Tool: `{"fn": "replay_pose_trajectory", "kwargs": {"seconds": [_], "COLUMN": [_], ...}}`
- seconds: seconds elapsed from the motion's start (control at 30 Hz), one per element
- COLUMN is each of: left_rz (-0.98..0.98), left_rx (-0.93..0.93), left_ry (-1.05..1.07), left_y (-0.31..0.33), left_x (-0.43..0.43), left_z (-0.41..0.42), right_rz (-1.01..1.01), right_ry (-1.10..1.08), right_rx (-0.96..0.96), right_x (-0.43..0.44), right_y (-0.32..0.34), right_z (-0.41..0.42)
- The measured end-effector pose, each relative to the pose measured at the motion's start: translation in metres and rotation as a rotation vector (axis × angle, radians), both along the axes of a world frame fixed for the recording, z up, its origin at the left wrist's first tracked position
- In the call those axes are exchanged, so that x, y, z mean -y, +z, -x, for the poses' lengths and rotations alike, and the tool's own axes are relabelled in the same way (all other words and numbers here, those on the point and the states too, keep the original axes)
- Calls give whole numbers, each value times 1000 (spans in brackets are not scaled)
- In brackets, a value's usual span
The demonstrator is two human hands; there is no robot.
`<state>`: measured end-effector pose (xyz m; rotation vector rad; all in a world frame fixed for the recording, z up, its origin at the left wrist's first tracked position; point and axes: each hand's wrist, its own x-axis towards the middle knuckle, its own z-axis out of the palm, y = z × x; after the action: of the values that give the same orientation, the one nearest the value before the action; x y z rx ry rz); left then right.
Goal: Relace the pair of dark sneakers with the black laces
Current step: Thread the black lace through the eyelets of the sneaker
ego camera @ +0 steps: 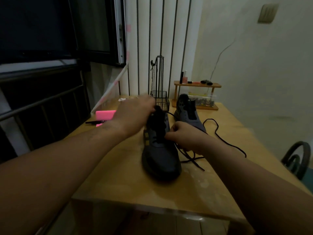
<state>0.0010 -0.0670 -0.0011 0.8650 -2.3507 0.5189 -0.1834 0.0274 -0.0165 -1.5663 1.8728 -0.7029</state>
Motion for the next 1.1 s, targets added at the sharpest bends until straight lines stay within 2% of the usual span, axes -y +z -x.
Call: {"fn": "replay_pose_trajectory", "kwargs": {"seconds": [0.07,0.1,0.17,0.3,0.37,0.47,0.57,0.67,0.73,0.8,0.83,0.9,0.97,1.0,1.03,1.1], "left_rz": [9,19,-42,-464,-532,-525,-386,-257,-308,-513,-627,-877,-1211,-1365,-1454,-1446], "left_rx": [-192,-213,-172,-138,-50,94,213,243,266,165,51,-313,-718,-837,-879,-809], "left_ry": [149,178,104,-145,-134,-70,9,99,103,18,-41,-154,-265,-313,-338,-325], "left_y": [5,6,2,1,1,0,0,5,7,8,7,6,3,0,-3,-8], "left_x": [12,15,12,-10,-10,-10,-7,-4,-4,-4,-4,-4,-5,-7,-8,-9], "left_z": [-15,-19,-18,-1,5,10,8,6,8,11,13,19,23,26,27,30], "right_rz": [-11,-21,-25,48,46,29,19,28,32,31,30,23,4,-2,0,37], "right_ry": [-3,-9,-37,-109,-94,-63,-47,-5,31,57,63,55,37,41,52,72], "right_rx": [17,61,207,513,568,556,543,412,277,195,192,259,350,371,369,314], "right_x": [-2,-3,-4,-5,-5,-3,1,5,7,9,9,9,9,9,9,11], "right_y": [-3,-4,-2,14,20,21,16,15,16,16,15,14,13,12,11,8], "right_z": [2,4,12,25,22,17,16,10,5,2,1,2,5,7,9,10]}}
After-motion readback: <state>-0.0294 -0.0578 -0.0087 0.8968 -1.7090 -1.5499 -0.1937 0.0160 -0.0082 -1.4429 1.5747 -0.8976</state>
